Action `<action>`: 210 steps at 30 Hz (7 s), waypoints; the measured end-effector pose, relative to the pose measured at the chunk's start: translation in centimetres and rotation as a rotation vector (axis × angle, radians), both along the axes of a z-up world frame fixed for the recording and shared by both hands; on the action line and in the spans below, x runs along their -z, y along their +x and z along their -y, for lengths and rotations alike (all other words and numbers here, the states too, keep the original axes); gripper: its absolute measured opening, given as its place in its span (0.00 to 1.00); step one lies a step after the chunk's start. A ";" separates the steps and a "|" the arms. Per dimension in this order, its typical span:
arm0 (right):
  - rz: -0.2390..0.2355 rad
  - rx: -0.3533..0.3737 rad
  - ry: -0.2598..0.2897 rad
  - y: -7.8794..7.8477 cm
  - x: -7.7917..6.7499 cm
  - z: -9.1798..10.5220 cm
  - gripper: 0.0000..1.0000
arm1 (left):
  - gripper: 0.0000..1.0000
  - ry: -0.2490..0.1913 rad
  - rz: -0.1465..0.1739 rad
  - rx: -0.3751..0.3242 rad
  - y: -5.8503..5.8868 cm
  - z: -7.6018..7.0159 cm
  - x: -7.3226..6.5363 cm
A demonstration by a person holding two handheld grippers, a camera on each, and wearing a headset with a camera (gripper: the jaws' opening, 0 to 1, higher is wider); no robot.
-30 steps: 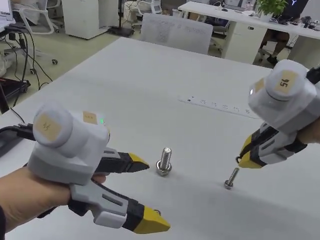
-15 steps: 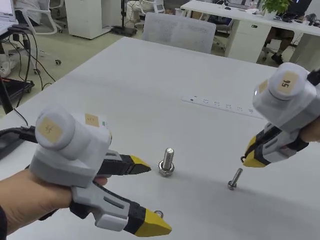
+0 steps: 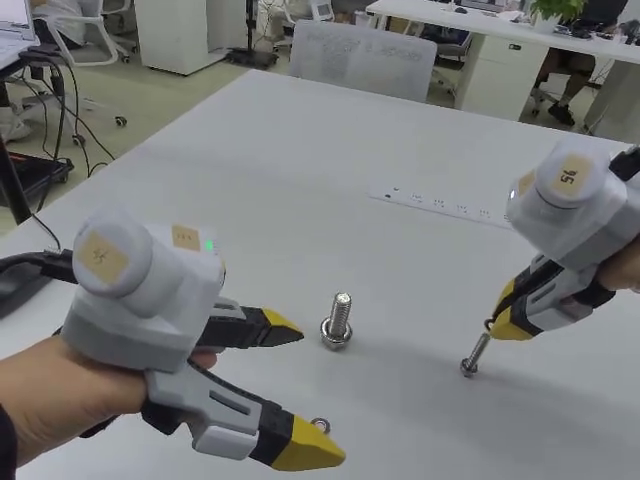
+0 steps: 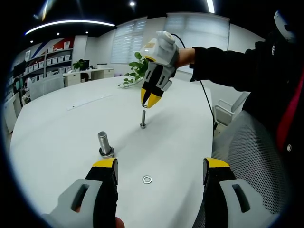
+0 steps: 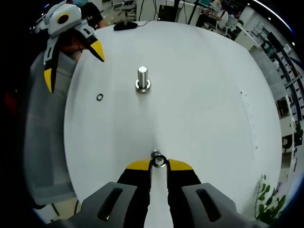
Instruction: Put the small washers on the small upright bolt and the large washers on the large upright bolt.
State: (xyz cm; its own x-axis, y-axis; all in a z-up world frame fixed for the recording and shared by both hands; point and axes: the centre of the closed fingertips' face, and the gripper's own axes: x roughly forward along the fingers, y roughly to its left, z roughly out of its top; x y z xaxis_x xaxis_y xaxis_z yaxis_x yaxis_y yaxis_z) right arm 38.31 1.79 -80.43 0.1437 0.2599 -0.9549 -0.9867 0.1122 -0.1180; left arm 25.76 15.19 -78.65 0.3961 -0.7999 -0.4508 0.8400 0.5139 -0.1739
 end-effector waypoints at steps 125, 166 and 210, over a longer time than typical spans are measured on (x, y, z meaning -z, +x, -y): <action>-0.072 0.025 -0.012 0.3 6.3 0.1 0.16 | 0.73 0.008 -0.013 -0.022 0.4 -0.2 0.3; 0.002 0.001 0.051 0.0 1.5 -1.0 0.28 | 0.74 0.007 0.004 -0.017 0.6 0.1 -0.7; -0.121 -0.326 0.045 -9.9 4.8 -11.8 0.23 | 0.74 0.004 0.021 -0.010 0.0 -0.2 -1.7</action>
State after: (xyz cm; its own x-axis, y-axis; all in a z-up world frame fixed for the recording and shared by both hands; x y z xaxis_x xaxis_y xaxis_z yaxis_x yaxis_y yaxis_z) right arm 28.45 13.58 -85.24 -0.0672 0.3156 -0.9465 -0.9780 -0.2084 0.0000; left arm 25.74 15.34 -76.91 0.4134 -0.7940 -0.4457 0.8383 0.5230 -0.1542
